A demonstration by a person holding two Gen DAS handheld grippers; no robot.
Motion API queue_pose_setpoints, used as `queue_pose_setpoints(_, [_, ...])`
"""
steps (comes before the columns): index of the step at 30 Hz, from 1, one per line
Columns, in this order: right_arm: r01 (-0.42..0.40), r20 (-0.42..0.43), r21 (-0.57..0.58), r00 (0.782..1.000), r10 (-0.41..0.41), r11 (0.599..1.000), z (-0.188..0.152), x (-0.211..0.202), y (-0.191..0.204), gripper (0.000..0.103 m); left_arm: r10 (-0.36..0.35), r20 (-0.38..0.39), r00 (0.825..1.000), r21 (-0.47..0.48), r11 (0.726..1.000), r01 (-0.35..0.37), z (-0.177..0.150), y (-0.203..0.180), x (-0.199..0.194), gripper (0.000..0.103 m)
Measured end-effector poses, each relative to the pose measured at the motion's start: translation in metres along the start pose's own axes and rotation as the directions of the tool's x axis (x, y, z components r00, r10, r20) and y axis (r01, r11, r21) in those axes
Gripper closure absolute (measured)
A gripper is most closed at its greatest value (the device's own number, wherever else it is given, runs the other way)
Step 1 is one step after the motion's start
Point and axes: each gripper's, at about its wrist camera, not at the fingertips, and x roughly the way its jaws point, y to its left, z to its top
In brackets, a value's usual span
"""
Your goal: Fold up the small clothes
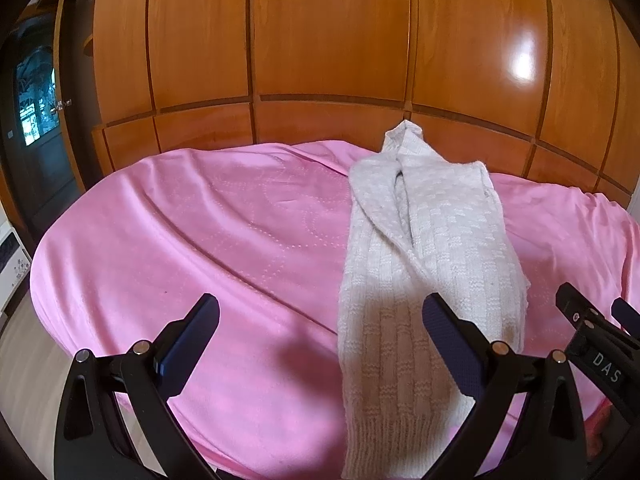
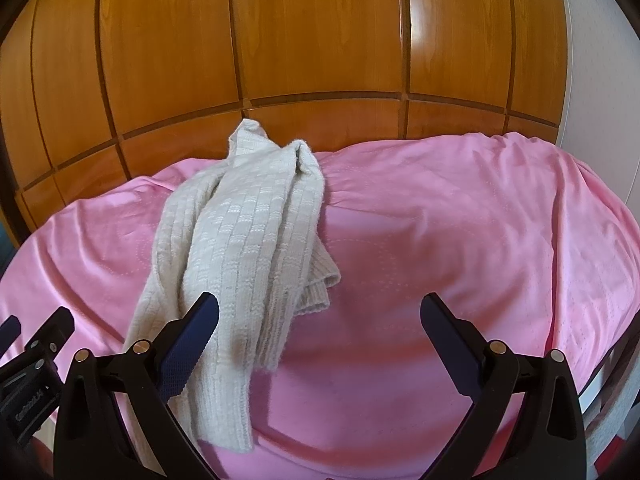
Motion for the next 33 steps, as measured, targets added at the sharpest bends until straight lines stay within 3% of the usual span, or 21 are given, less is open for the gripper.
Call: queue_pose_setpoints(33, [-0.01,-0.028,0.004,1.0,0.01,1.0,-0.0002,0.007,-0.0031,0.003,-0.003,-0.024,1.0,-0.007,1.0,0.003,-0.0012,0.0033,0.0069,0.002])
